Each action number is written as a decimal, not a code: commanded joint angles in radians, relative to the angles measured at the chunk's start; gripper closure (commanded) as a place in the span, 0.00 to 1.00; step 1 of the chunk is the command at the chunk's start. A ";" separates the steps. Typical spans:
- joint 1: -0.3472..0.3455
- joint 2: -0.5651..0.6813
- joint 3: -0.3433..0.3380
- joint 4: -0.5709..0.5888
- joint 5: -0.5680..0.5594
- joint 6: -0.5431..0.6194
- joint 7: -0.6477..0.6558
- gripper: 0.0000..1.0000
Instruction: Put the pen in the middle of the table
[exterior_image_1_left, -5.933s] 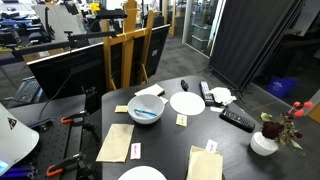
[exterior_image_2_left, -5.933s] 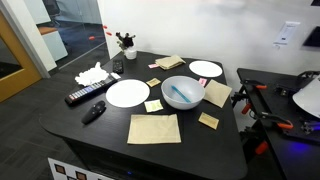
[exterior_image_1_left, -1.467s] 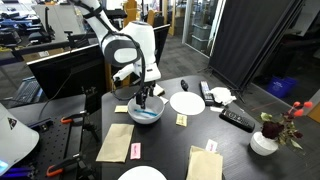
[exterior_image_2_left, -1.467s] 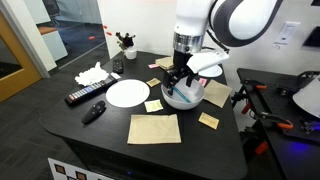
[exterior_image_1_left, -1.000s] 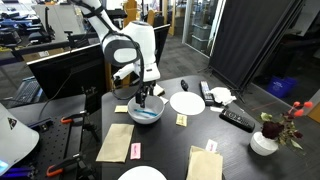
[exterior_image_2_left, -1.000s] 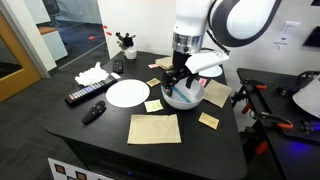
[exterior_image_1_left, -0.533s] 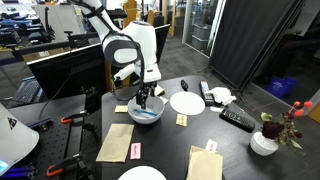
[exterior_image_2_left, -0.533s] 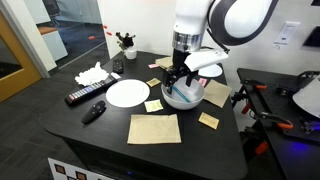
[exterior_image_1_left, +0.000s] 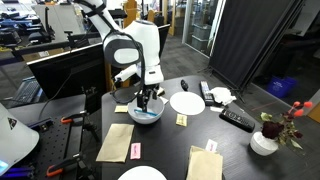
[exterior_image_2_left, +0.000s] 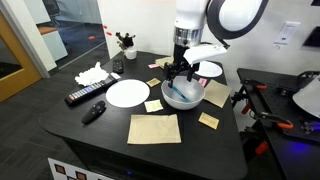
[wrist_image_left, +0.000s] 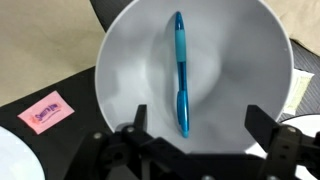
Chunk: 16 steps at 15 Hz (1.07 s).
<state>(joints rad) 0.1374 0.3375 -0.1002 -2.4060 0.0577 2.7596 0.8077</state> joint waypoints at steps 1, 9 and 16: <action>-0.023 0.013 0.019 0.005 0.031 -0.011 -0.049 0.00; -0.056 0.075 0.033 0.021 0.096 0.011 -0.139 0.00; -0.052 0.122 0.031 0.053 0.123 0.006 -0.180 0.26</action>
<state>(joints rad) 0.0987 0.4333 -0.0850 -2.3821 0.1490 2.7645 0.6667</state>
